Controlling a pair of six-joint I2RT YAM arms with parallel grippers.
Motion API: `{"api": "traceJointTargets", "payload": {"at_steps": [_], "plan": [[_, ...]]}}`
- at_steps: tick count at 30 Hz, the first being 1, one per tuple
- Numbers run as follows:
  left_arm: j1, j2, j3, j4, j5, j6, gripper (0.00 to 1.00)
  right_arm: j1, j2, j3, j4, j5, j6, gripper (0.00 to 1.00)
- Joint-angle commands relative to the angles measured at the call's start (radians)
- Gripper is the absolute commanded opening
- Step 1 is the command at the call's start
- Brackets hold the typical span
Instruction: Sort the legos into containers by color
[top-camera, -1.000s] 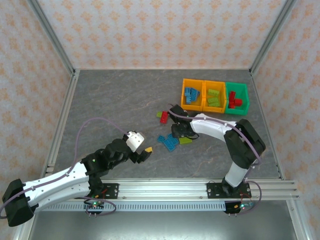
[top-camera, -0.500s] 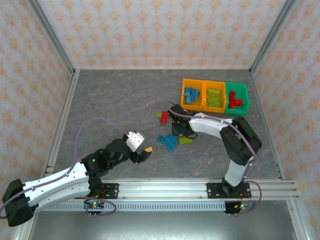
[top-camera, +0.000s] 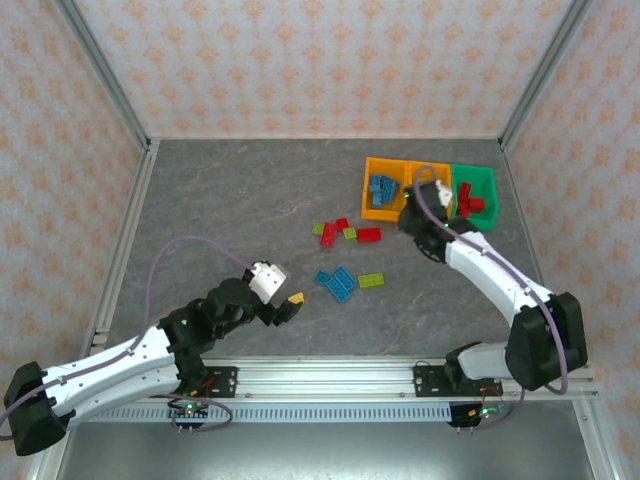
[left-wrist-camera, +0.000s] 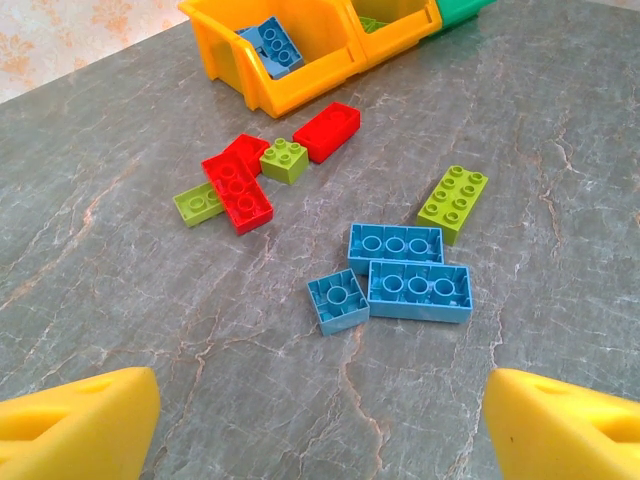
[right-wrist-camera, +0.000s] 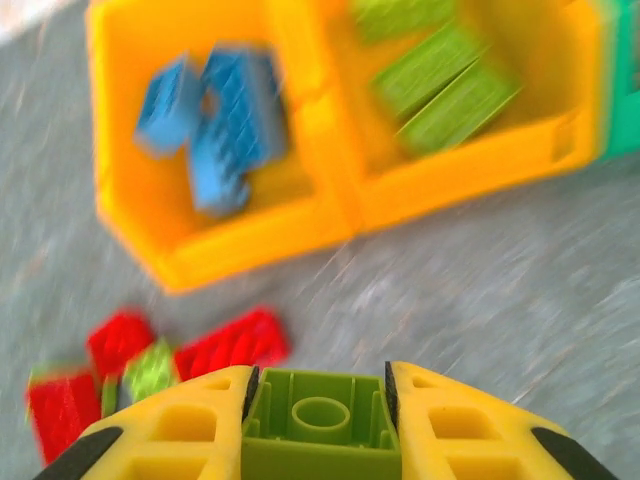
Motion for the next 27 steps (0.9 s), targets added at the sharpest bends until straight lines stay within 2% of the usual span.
{"api": "traceJointTargets", "payload": {"at_steps": [1,5,7,8,9,10,11,13,18,24,27], "plan": [[-0.002,-0.013,0.022,-0.013,-0.008,0.004,0.85,-0.114,0.103,0.094,0.038,0.013,-0.02,0.28],[-0.001,-0.014,0.026,-0.024,-0.014,0.008,0.85,-0.193,0.33,0.315,-0.023,-0.016,-0.073,0.28],[-0.001,-0.02,0.029,-0.033,-0.019,0.01,0.85,-0.205,0.427,0.418,-0.074,-0.02,-0.085,0.33],[-0.001,-0.024,0.028,-0.037,-0.023,0.011,0.85,-0.206,0.473,0.483,-0.112,-0.017,-0.086,0.41],[0.0,-0.03,0.027,-0.041,-0.028,0.012,0.85,-0.206,0.509,0.545,-0.163,-0.013,-0.084,0.54],[-0.001,-0.035,0.027,-0.044,-0.034,0.014,0.85,-0.206,0.529,0.593,-0.211,-0.013,-0.075,0.62],[-0.001,-0.04,0.026,-0.046,-0.04,0.015,0.85,-0.205,0.536,0.626,-0.256,-0.011,-0.063,0.65],[-0.001,-0.048,0.025,-0.051,-0.052,0.014,0.85,-0.198,0.49,0.602,-0.27,-0.009,-0.043,0.68],[0.0,-0.044,0.012,-0.03,-0.067,0.009,0.86,-0.141,0.215,0.338,-0.201,-0.107,-0.033,0.71],[0.0,0.028,0.016,0.014,-0.05,0.006,0.89,0.071,-0.068,0.101,-0.281,-0.261,-0.103,0.74],[0.0,0.066,0.021,0.063,-0.048,-0.085,0.94,0.162,-0.161,0.035,-0.337,-0.348,-0.09,0.8]]}}
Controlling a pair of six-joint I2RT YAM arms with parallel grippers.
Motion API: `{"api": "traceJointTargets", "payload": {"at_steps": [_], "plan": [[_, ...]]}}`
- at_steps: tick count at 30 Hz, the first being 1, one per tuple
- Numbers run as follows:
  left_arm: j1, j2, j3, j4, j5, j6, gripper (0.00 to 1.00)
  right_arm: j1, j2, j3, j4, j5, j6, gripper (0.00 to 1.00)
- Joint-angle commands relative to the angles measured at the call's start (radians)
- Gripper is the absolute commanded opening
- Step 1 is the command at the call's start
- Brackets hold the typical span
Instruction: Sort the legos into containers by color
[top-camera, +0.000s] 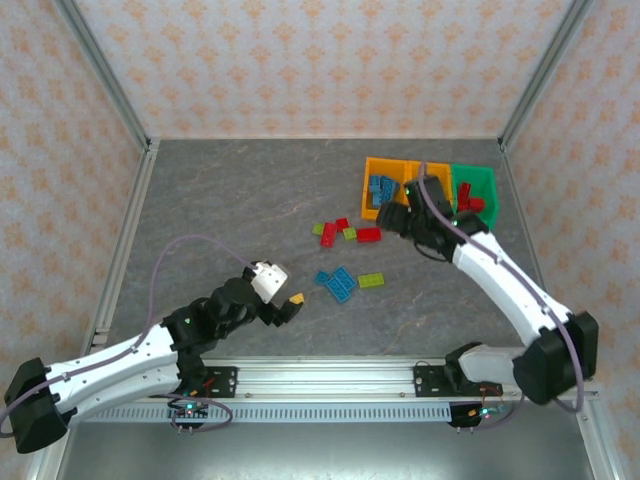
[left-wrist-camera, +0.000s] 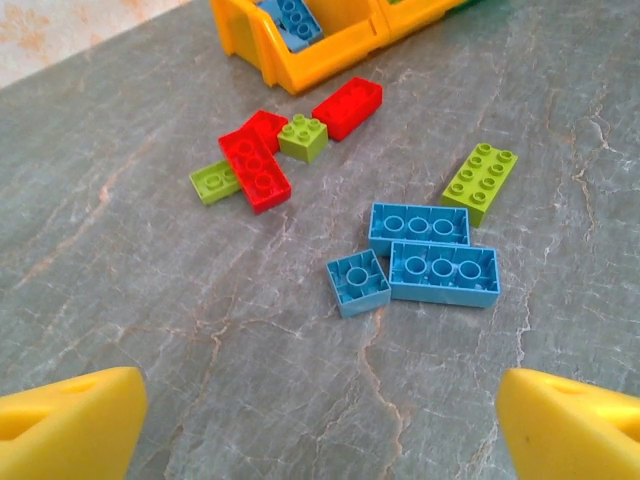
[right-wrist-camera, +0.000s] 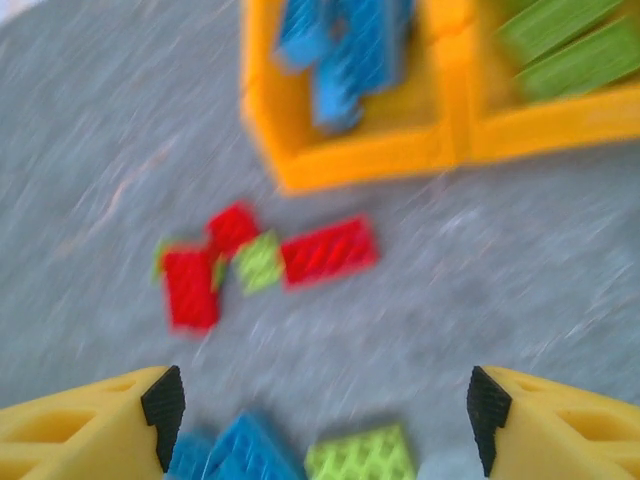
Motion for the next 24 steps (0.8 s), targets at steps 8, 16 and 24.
{"api": "traceJointTargets", "payload": {"at_steps": [8,16,24], "plan": [[0.0,0.266,0.198,-0.077,-0.183,-0.752,0.95,0.197,-0.171,-0.117,-0.143,-0.145,0.08,0.91],[0.004,0.669,0.543,-0.495,-0.141,-1.359,0.78,0.198,-0.111,-0.09,-0.133,-0.09,0.067,0.92],[0.06,0.916,0.641,-0.425,0.071,-1.589,0.8,0.198,-0.154,-0.153,-0.104,-0.068,0.113,0.92]]}}
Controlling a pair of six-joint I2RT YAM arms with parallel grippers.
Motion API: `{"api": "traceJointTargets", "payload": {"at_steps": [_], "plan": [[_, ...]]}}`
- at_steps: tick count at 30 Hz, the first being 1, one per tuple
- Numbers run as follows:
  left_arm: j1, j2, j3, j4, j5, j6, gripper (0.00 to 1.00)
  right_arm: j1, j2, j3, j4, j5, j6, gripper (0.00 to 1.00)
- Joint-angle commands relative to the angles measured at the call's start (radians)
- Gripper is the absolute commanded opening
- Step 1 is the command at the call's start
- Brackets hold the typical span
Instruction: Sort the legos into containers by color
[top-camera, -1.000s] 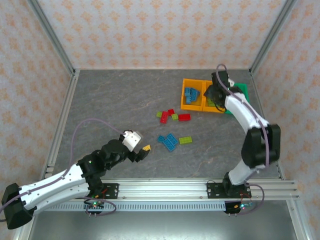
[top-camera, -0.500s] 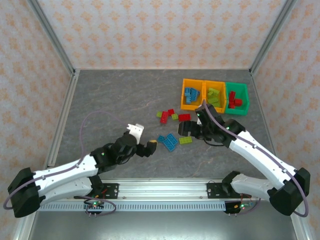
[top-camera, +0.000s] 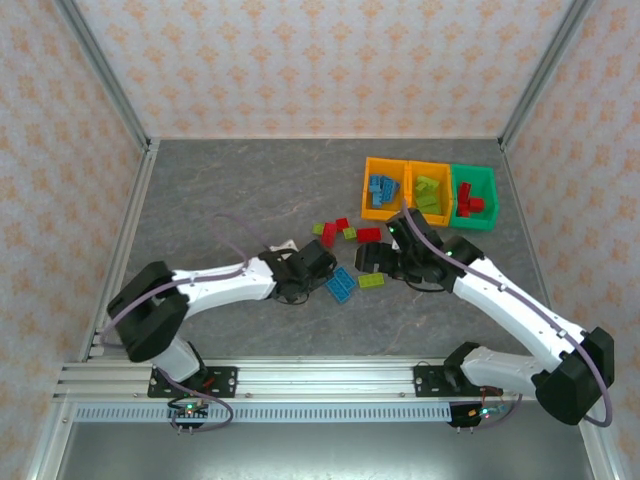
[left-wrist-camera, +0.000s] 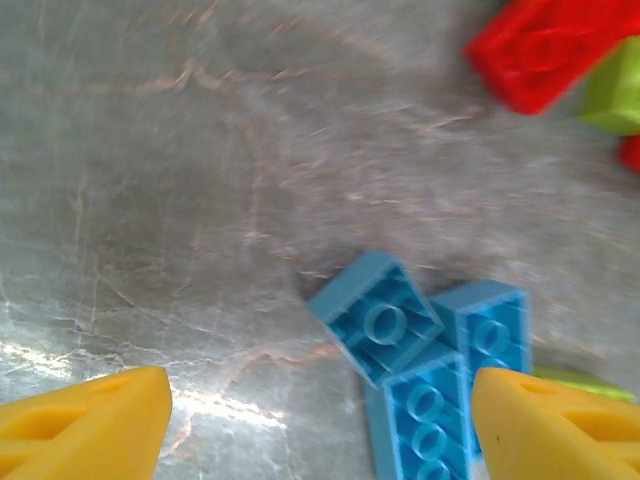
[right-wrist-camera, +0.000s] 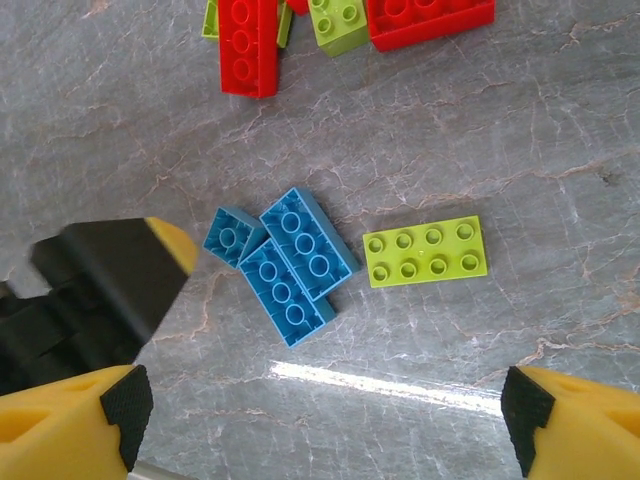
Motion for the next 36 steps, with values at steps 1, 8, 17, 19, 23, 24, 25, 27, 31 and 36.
{"api": "traceJointTargets", "payload": {"at_steps": [1,8,17,19,23,24,25,27,31,36], "plan": [[0.021,0.045,0.076,-0.056,0.041,-0.144,0.8,0.003,-0.043,-0.045,0.005,0.04,0.039,0.92],[0.045,0.125,0.141,-0.052,0.021,-0.132,0.81,0.003,-0.098,-0.088,-0.002,0.064,0.057,0.93],[0.065,0.214,0.168,-0.064,0.113,-0.152,0.71,0.003,-0.112,-0.089,-0.006,0.071,0.065,0.93],[0.065,0.223,0.169,-0.055,0.121,-0.149,0.7,0.002,-0.115,-0.09,-0.007,0.074,0.067,0.93],[0.066,0.229,0.158,-0.028,0.134,-0.151,0.62,0.003,-0.119,-0.095,-0.017,0.082,0.072,0.93],[0.066,0.232,0.156,-0.022,0.14,-0.151,0.6,0.002,-0.121,-0.097,-0.017,0.08,0.075,0.93],[0.066,0.234,0.156,-0.016,0.15,-0.15,0.58,0.003,-0.121,-0.098,-0.016,0.076,0.077,0.93],[0.065,0.239,0.155,0.006,0.177,-0.147,0.53,0.003,-0.122,-0.102,-0.011,0.067,0.083,0.93],[0.065,0.245,0.156,0.035,0.212,-0.141,0.44,0.002,-0.13,-0.108,-0.007,0.065,0.091,0.93],[0.065,0.221,0.153,0.047,0.212,-0.113,0.36,0.002,-0.145,-0.12,-0.005,0.066,0.097,0.92]]}}
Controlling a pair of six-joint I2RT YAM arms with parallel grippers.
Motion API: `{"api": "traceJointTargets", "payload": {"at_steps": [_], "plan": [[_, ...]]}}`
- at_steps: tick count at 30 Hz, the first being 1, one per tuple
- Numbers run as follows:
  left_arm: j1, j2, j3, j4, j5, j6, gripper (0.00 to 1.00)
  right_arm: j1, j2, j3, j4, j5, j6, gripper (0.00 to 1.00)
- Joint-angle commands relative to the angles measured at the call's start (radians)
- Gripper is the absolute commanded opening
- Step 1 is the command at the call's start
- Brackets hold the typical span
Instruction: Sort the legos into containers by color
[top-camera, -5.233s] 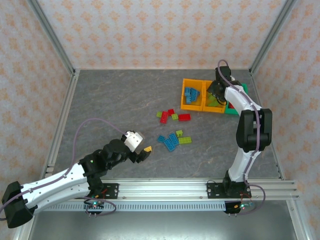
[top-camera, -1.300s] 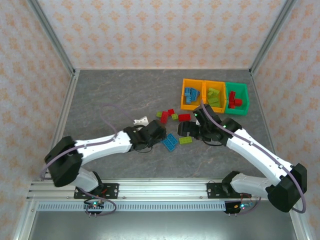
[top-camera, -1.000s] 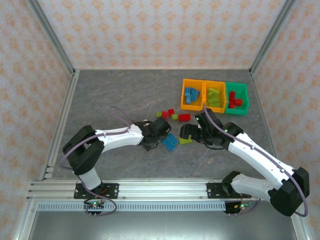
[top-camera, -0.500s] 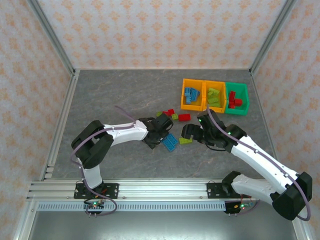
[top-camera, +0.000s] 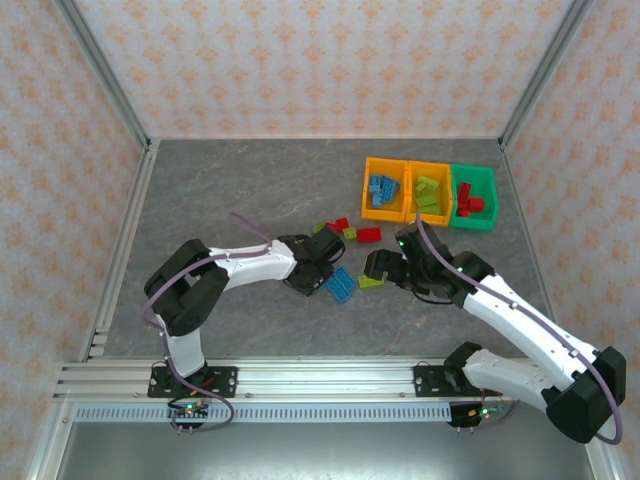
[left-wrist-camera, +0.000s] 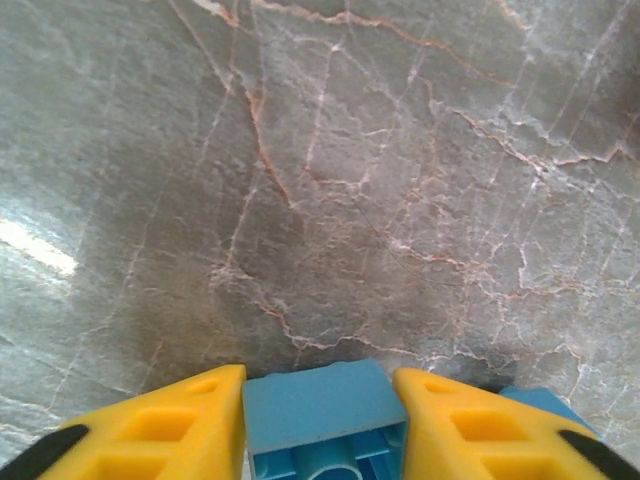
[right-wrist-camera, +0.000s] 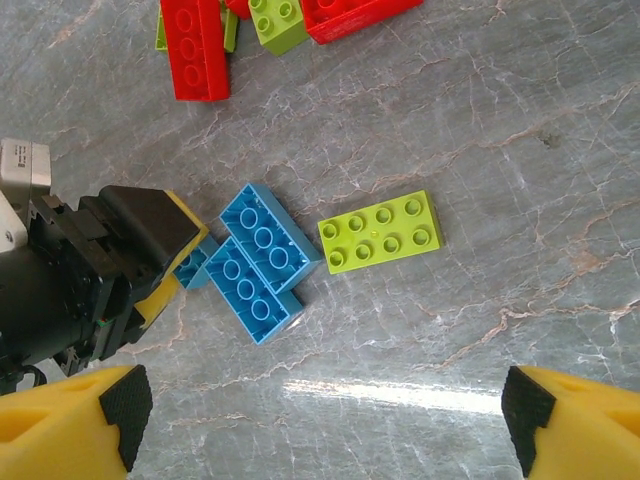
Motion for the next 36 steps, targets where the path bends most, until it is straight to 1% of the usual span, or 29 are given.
{"api": "traceJointTargets", "payload": {"at_steps": [1,3,4,6,8,10,11,14,15,17,19,21,25,27,28,29,31,33,34,36], "plan": [[-0.006,-0.001,-0.002,0.106,0.055,0.033,0.34,0.003,-0.029,-0.016,-0.006,0.014,0.014,0.92],[-0.013,-0.044,0.015,0.128,0.028,0.107,0.34,0.003,-0.042,-0.027,0.02,-0.02,0.013,0.92],[-0.023,-0.073,0.037,0.133,-0.006,0.171,0.34,0.004,-0.054,-0.035,0.043,-0.044,0.016,0.92],[-0.05,-0.114,0.124,0.067,-0.099,0.296,0.35,0.003,-0.083,-0.045,0.084,-0.061,0.028,0.92],[-0.073,-0.126,0.217,0.018,-0.194,0.426,0.34,0.004,-0.131,-0.052,0.098,-0.007,0.05,0.92],[-0.078,-0.113,0.28,0.038,-0.237,0.531,0.34,0.002,-0.188,-0.057,0.084,0.09,0.084,0.93],[-0.077,-0.094,0.316,0.059,-0.259,0.587,0.34,0.002,-0.217,-0.065,0.072,0.148,0.108,0.93],[-0.075,0.006,0.465,0.096,-0.337,0.81,0.33,0.002,-0.295,-0.087,0.057,0.235,0.155,0.95],[-0.072,0.047,0.525,0.086,-0.364,0.861,0.33,0.003,-0.312,-0.094,0.058,0.241,0.163,0.95],[-0.067,0.178,0.675,0.069,-0.407,0.978,0.34,0.004,-0.335,-0.101,0.055,0.24,0.176,0.95],[-0.059,0.285,0.815,0.052,-0.434,1.056,0.34,0.003,-0.339,-0.101,0.037,0.24,0.18,0.95],[-0.046,0.384,0.948,0.045,-0.441,1.097,0.36,0.002,-0.34,-0.102,0.019,0.24,0.183,0.95],[-0.029,0.546,1.174,0.037,-0.503,1.161,0.38,0.003,-0.345,-0.115,0.014,0.233,0.189,0.95],[-0.022,0.596,1.244,0.042,-0.503,1.182,0.43,0.003,-0.35,-0.119,0.01,0.235,0.187,0.95],[-0.019,0.616,1.278,0.041,-0.493,1.19,0.49,0.002,-0.349,-0.118,0.008,0.238,0.185,0.95],[-0.017,0.631,1.304,0.035,-0.485,1.195,0.52,0.003,-0.349,-0.118,0.007,0.241,0.18,0.95],[-0.017,0.636,1.331,0.013,-0.475,1.195,0.55,0.003,-0.347,-0.116,0.002,0.245,0.175,0.95],[-0.017,0.603,1.309,-0.001,-0.462,1.181,0.59,0.003,-0.347,-0.116,0.0,0.254,0.171,0.95],[-0.018,0.572,1.274,0.009,-0.456,1.172,0.59,0.003,-0.346,-0.117,0.001,0.258,0.17,0.95],[-0.023,0.476,1.13,0.073,-0.446,1.171,0.59,0.003,-0.339,-0.122,0.008,0.263,0.168,0.95]]}}
